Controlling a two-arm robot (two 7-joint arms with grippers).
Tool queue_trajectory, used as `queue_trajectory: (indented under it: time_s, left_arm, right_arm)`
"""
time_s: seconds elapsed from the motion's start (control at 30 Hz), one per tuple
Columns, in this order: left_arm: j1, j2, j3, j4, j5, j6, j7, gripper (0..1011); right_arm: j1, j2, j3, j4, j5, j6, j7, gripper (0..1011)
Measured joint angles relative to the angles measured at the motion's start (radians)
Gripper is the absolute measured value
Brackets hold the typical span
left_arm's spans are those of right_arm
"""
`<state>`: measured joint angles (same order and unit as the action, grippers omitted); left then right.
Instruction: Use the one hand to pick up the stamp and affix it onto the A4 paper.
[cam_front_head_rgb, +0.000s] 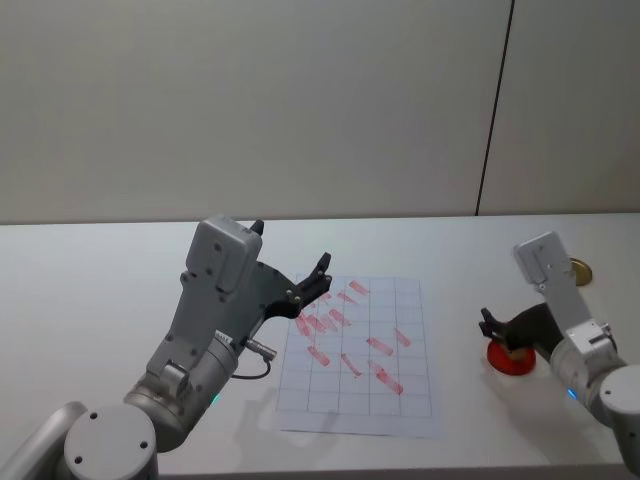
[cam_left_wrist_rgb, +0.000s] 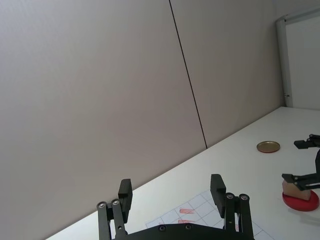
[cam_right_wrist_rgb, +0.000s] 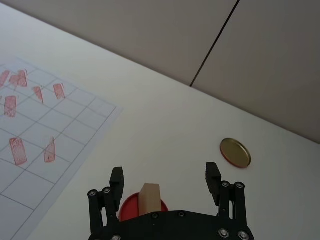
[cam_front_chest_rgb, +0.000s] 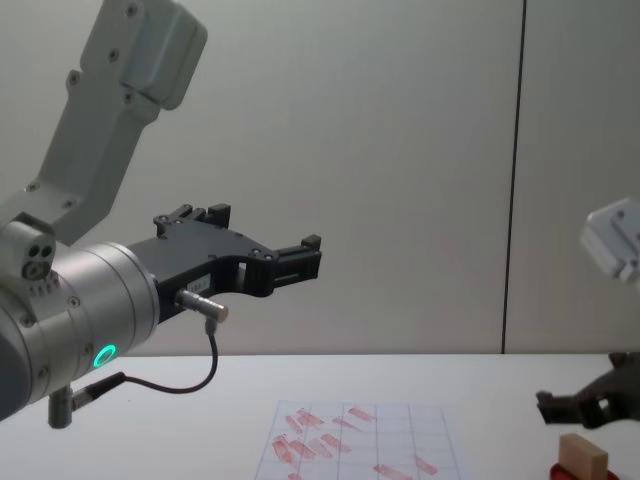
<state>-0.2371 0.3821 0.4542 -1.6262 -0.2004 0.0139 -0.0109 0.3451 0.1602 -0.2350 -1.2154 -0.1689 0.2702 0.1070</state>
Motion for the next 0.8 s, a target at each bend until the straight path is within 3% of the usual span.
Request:
queue_trajectory:
  time_s: [0.53, 0.8]
  left_arm:
    - [0.0, 0.0, 0.0, 0.0, 0.0, 0.0, 0.0, 993]
    - [0.0, 0.0, 0.0, 0.0, 0.0, 0.0, 0.0, 993]
  right_arm:
    - [-0.088, 0.04, 0.03, -0.146, 0.088, -0.15, -0.013, 1001]
    - [-0.11, 0.051, 0.038, -0.179, 0.113, -0.188, -0.012, 1001]
